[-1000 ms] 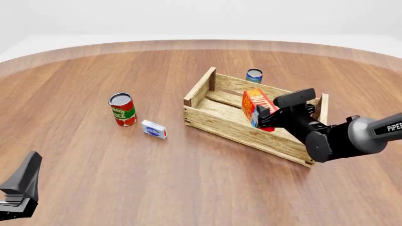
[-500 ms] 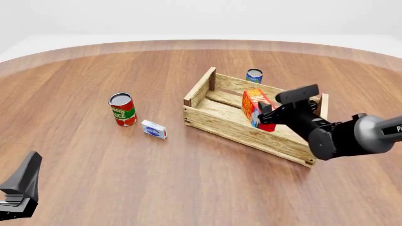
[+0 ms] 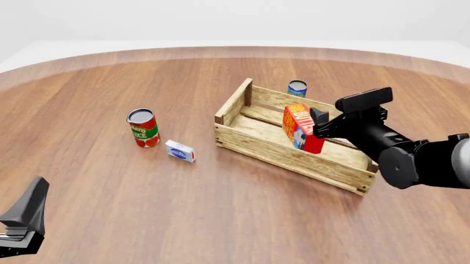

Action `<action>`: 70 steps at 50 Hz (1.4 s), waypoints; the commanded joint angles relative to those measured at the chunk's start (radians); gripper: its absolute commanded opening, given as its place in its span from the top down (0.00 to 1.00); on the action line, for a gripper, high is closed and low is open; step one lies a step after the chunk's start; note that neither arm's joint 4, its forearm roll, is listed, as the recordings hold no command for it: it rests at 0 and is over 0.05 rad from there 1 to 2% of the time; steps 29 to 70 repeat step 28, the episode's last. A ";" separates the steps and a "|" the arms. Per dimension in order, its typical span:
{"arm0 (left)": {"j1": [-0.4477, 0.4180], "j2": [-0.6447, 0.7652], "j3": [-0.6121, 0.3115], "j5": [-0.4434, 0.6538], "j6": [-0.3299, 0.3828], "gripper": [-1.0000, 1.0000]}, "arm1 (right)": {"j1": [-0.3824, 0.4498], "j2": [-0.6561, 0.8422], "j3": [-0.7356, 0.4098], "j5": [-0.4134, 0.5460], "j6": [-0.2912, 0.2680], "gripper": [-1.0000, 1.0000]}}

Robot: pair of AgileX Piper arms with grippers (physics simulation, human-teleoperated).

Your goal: Pick up the butter and put it in the tray.

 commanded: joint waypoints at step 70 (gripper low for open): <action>0.000 0.000 0.000 0.000 0.000 0.00 | -0.016 -0.348 0.101 0.133 0.022 0.00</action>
